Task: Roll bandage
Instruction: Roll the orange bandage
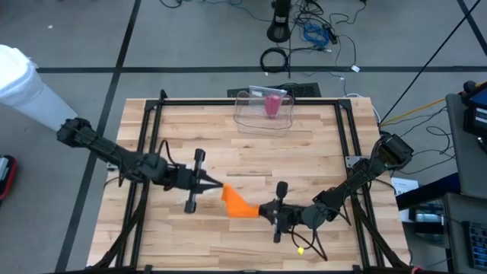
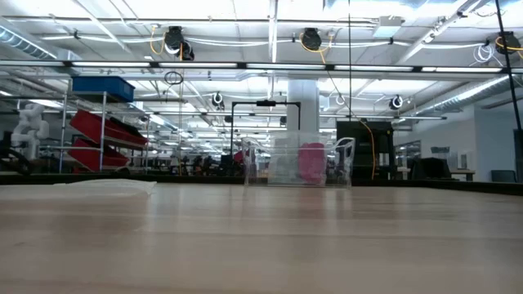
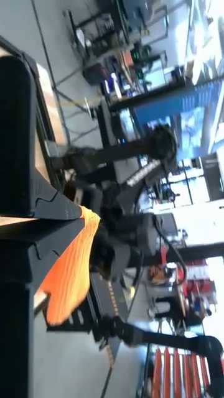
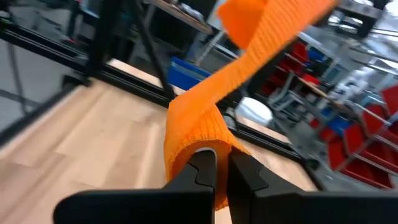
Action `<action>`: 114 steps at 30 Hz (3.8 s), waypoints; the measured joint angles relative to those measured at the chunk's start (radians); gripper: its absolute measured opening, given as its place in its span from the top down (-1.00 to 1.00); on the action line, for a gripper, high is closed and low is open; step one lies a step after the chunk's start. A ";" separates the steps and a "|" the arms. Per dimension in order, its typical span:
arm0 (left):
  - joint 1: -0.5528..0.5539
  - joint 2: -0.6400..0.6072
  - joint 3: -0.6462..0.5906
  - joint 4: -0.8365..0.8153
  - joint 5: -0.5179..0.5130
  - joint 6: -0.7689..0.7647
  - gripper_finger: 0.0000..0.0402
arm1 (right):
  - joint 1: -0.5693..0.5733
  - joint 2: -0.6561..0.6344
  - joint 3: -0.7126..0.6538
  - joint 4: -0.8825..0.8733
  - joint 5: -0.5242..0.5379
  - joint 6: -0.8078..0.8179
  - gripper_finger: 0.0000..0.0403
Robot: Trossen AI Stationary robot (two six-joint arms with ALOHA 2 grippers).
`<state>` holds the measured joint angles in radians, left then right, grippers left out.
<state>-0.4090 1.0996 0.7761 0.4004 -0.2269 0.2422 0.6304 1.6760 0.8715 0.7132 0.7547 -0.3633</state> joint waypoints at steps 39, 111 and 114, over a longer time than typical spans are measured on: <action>0.103 0.206 0.002 -0.218 0.274 -0.314 0.85 | 0.038 0.000 0.000 0.211 -0.145 0.270 0.98; 0.147 0.391 0.000 0.106 0.088 0.051 0.96 | -0.108 -0.161 0.000 0.179 -0.127 0.062 0.98; 0.145 0.391 0.000 0.095 0.088 0.051 0.98 | -0.107 -0.161 0.000 0.172 -0.127 0.032 0.98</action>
<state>-0.2642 1.4906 0.7765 0.4950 -0.1387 0.2931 0.5230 1.5154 0.8719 0.8850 0.6277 -0.3316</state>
